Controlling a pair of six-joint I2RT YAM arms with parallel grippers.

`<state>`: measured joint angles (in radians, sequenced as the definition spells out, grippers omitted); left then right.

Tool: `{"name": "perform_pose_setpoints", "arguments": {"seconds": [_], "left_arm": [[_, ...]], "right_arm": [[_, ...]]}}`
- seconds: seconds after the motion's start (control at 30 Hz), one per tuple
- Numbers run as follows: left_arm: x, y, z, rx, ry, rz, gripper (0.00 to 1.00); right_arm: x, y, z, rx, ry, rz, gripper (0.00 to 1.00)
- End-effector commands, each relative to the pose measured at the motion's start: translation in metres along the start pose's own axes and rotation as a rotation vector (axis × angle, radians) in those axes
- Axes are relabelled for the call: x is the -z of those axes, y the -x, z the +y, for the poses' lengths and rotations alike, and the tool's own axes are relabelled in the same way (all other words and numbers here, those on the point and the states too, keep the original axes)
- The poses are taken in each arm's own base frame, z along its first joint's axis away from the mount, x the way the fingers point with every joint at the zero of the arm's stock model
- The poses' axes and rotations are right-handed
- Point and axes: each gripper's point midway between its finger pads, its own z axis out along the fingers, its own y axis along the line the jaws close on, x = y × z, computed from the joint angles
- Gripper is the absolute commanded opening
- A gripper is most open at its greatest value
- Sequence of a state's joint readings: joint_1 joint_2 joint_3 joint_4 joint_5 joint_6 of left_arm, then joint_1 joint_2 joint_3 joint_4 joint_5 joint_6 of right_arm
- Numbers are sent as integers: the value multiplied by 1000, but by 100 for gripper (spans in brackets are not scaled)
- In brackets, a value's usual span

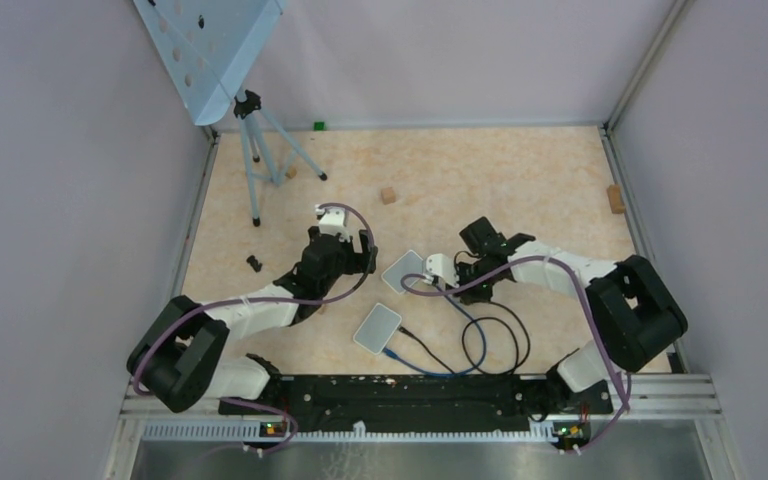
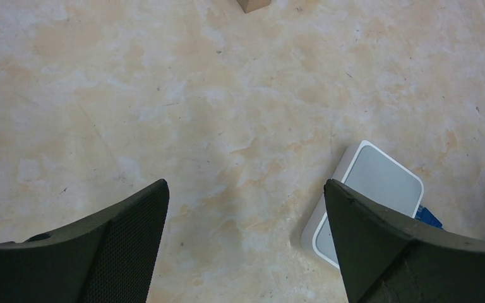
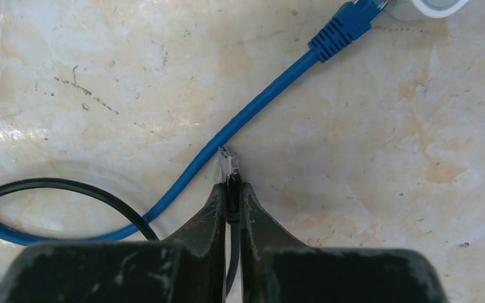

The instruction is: Insert the plug into the switch port

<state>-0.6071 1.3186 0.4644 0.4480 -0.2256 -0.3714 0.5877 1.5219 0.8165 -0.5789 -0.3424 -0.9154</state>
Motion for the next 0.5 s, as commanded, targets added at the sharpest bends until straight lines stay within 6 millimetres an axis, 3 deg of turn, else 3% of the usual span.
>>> {"name": "perform_pose_setpoints", "arguments": {"seconds": [0.0,0.13,0.23,0.33,0.47], "left_arm": [[-2,27,-8,6,-16,-65,97],[6,34,-15,13,-60,-91,98],[22,43,-39,23,-208,-122,98],[51,52,-80,36,-459,-147,99],[97,80,-129,-21,-766,-253,99]], "right_arm": [[8,29,-18,-55,-119,-153,0],[68,45,-69,-77,-488,-208,0],[131,54,-91,-111,-749,-262,0],[176,76,-81,-104,-835,-417,0],[217,112,-56,-90,-854,-729,0]]}}
